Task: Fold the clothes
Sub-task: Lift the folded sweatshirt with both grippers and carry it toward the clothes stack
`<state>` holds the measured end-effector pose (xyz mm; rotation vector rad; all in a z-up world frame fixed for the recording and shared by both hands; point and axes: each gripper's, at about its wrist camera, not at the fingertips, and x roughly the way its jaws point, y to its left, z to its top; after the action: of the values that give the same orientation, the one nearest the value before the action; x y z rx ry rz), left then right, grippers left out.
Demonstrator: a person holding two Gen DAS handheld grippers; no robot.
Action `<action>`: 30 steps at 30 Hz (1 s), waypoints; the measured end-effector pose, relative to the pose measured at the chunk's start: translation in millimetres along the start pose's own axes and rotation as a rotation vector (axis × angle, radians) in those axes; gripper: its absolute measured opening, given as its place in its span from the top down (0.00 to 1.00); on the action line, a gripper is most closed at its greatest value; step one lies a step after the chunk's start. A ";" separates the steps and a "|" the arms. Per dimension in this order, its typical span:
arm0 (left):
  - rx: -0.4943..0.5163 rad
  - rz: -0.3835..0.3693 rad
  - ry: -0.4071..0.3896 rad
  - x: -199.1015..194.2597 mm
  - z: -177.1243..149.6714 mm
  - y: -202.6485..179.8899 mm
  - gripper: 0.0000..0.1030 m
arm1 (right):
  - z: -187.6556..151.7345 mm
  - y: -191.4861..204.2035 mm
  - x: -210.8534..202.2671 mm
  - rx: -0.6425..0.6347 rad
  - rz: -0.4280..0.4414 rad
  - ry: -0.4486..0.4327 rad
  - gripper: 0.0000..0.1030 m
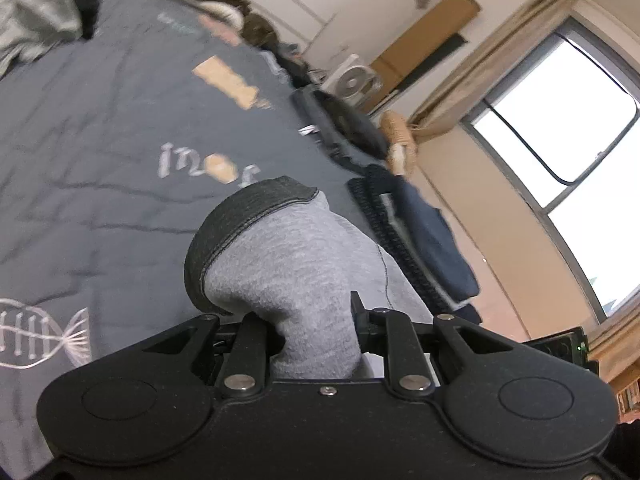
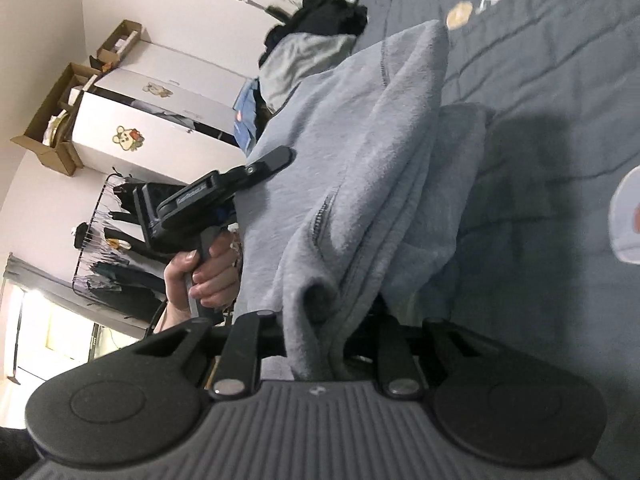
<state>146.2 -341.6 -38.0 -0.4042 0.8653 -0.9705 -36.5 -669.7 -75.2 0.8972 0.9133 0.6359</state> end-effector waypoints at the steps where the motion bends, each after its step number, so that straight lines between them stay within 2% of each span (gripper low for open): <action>1: 0.013 -0.003 -0.006 1.6 0.5 -11.5 0.81 | 1.1 3.4 -4.7 -0.010 -0.001 -0.004 0.83; 17: 0.106 -0.012 -0.113 64.9 -9.4 -167.3 0.81 | 25.4 9.0 -122.9 -0.133 -0.036 -0.058 0.83; 30: 0.159 -0.015 -0.169 133.2 -27.4 -278.3 0.81 | 27.5 -28.1 -240.1 -0.163 -0.060 -0.130 0.83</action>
<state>9.1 -599.4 65.6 -0.3518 0.6282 -0.9961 -124.9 -882.3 3.4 0.7536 0.7577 0.5849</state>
